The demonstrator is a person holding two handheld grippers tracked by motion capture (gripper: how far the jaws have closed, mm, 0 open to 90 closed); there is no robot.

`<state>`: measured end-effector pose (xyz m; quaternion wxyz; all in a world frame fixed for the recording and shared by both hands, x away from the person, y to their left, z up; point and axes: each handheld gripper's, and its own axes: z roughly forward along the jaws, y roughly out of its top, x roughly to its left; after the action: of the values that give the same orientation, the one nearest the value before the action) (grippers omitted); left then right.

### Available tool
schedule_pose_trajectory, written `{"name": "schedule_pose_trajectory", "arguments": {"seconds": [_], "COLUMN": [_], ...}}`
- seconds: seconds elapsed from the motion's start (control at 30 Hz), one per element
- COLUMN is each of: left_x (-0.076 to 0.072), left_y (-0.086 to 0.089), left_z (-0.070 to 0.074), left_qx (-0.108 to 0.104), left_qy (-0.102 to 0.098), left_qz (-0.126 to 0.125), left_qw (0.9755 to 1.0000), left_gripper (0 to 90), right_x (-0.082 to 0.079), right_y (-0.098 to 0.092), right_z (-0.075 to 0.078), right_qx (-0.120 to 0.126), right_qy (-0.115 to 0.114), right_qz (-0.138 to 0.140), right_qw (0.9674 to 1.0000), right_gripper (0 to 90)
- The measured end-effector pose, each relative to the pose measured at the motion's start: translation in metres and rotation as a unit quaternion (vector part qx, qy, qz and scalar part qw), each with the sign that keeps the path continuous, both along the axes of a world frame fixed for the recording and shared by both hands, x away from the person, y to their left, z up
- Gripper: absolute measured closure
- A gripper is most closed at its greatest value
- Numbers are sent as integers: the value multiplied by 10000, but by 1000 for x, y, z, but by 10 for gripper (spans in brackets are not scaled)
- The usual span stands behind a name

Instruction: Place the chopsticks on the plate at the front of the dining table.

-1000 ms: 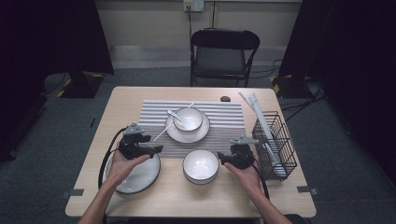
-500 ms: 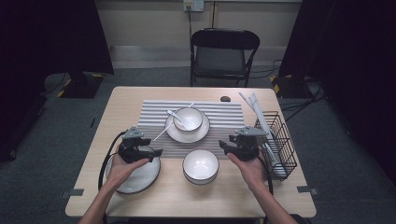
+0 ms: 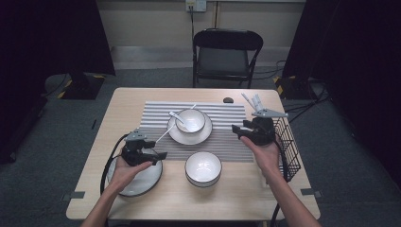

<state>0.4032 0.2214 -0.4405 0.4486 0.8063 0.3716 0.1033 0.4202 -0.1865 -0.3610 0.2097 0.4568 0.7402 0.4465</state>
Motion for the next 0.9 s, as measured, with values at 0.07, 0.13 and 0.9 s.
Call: {"name": "schedule_pose_trajectory", "arguments": {"seconds": [0.07,0.13,0.9], "left_x": [1,1,0], "left_y": [0,1,1], "left_z": [-1,-1,2], "left_qx": [33,49,-91], "left_qy": [22,28,-59], "left_qz": [-26,-18,40], "left_qw": [10000,10000,9999], "left_gripper": [260,260,269], "right_x": [4,8,44], "right_y": [-4,-8,-49], "right_z": [4,8,14], "right_qx": [-87,-164,-289], "right_qy": [-1,-25,162], "right_qz": [-67,-170,-767], "right_qw": [9999,9997,9965], "right_gripper": [482,483,479]}}
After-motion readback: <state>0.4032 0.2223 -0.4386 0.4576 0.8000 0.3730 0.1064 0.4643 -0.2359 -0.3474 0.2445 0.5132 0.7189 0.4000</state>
